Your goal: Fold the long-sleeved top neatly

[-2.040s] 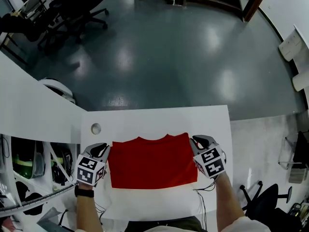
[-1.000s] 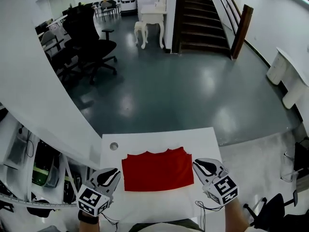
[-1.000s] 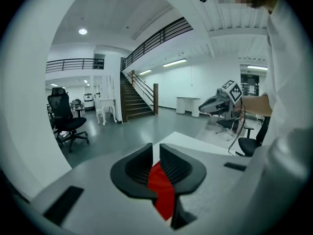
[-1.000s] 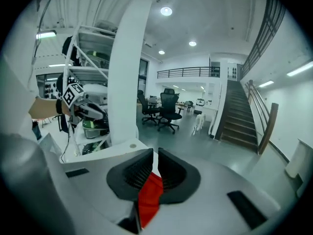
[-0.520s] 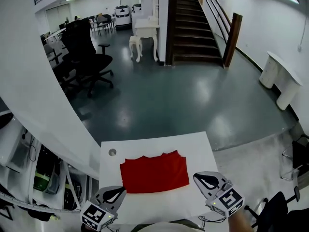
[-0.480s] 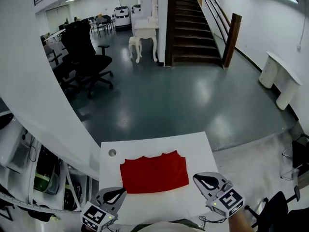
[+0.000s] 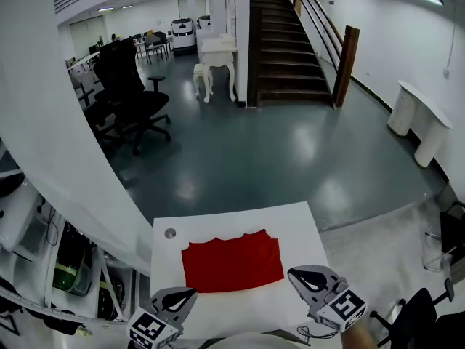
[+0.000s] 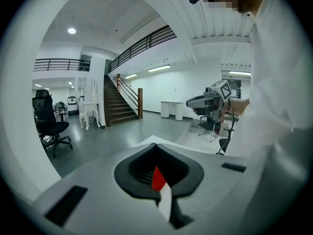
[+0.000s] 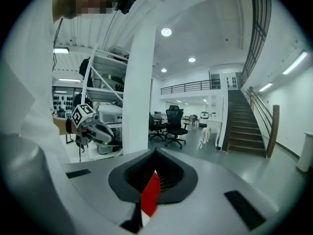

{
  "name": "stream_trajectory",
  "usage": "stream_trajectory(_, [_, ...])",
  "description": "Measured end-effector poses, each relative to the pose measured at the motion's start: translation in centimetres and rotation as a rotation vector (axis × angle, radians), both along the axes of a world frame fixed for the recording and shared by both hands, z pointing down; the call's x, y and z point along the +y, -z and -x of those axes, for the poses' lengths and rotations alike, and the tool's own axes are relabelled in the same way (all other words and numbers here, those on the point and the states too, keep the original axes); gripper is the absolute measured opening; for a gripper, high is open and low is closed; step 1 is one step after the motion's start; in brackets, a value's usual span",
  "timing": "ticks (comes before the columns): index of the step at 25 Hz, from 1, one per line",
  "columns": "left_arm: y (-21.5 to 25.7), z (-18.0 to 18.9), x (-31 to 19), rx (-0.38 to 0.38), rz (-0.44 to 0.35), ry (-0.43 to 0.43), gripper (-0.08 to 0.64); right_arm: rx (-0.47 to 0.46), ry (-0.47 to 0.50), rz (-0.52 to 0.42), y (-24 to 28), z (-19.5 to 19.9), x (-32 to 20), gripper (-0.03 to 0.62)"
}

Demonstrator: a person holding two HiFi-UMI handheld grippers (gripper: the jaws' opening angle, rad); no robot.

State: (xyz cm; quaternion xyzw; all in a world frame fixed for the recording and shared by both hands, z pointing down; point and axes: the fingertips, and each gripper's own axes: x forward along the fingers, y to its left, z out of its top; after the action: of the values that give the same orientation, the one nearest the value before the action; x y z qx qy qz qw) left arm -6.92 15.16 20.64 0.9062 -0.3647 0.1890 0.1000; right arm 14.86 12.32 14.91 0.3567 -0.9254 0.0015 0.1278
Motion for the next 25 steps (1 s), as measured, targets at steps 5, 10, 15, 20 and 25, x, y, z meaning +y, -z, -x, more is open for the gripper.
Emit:
stream_trajectory(5, [-0.1, -0.2, -1.1, -0.011, -0.067, -0.036, 0.009, -0.023, -0.010, 0.014, -0.2, 0.0, -0.7, 0.011])
stream_trajectory(10, [-0.9, -0.1, -1.5, -0.019, -0.044, -0.028, 0.008, -0.032, -0.013, 0.029, -0.8, -0.1, -1.3, 0.011])
stream_trajectory(15, [-1.5, 0.1, -2.4, -0.022, -0.027, -0.022, 0.009, -0.032, -0.018, 0.039, -1.3, -0.4, -2.1, 0.011])
stream_trajectory(20, [-1.4, -0.6, -3.2, -0.019, -0.023, -0.030, 0.009, -0.034, -0.016, 0.032, -1.3, -0.8, -2.7, 0.011])
stream_trajectory(25, [-1.4, -1.1, -3.8, -0.020, -0.024, -0.035, 0.009, -0.035, -0.012, 0.036, -1.3, -0.9, -3.1, 0.011])
